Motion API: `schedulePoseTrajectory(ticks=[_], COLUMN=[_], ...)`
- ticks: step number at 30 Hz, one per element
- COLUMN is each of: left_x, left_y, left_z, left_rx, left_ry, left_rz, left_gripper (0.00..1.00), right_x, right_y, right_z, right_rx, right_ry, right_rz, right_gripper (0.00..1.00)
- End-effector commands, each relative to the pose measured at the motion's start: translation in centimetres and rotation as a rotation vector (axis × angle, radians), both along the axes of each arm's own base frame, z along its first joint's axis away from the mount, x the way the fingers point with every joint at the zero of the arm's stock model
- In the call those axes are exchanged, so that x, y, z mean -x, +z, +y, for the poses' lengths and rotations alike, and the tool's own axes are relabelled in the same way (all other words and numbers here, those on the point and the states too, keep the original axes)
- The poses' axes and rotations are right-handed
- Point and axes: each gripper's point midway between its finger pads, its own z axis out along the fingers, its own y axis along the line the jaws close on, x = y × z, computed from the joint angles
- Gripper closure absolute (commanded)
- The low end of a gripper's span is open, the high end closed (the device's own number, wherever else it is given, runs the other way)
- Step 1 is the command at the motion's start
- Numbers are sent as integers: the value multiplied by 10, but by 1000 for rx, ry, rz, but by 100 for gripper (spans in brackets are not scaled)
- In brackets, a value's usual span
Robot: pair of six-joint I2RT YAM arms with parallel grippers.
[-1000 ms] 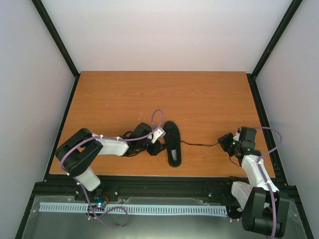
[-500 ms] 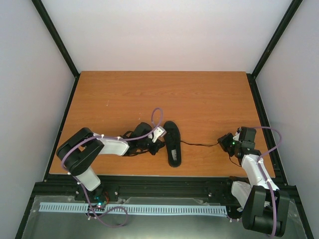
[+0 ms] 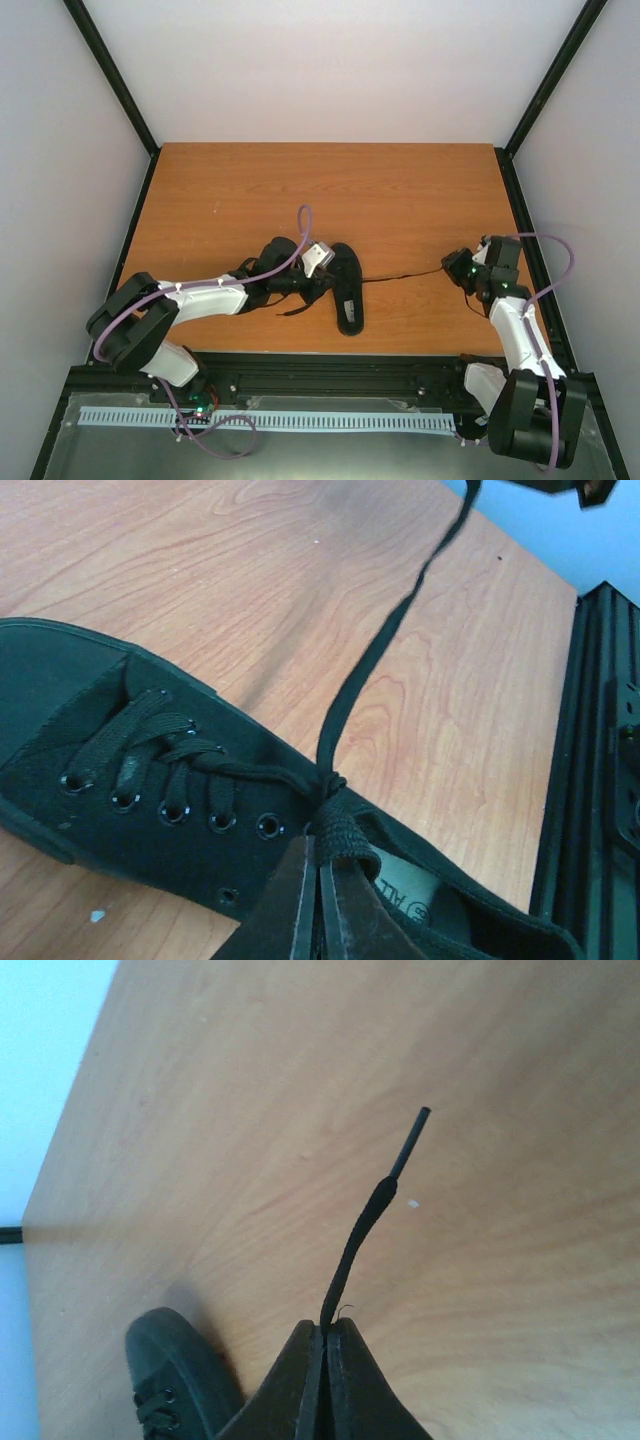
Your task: Tie the shoes
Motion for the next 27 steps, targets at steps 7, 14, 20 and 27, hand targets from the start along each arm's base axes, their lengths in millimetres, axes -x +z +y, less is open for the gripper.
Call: schedulePoseTrajectory(ticks=[7,14,20,27], left_x=[8,7,9,11], left_y=[13,11,15,17], left_z=[-18,-15,-12,-10], left_rx=[64,64,74,71], left_ry=[-94,-82,-80,-77], left_rz=[-16,-43,-58,-60], left_gripper=[99,99,99,99], right_x=[-50,-92,-88,-77], right_y=[27,39,104,80], right_z=[40,155,261,218], right_rx=[121,122,-8,69], right_ry=[129,399,658,553], right_rz=[-53,-55,-172,-138], right_gripper=[97,97,92,23])
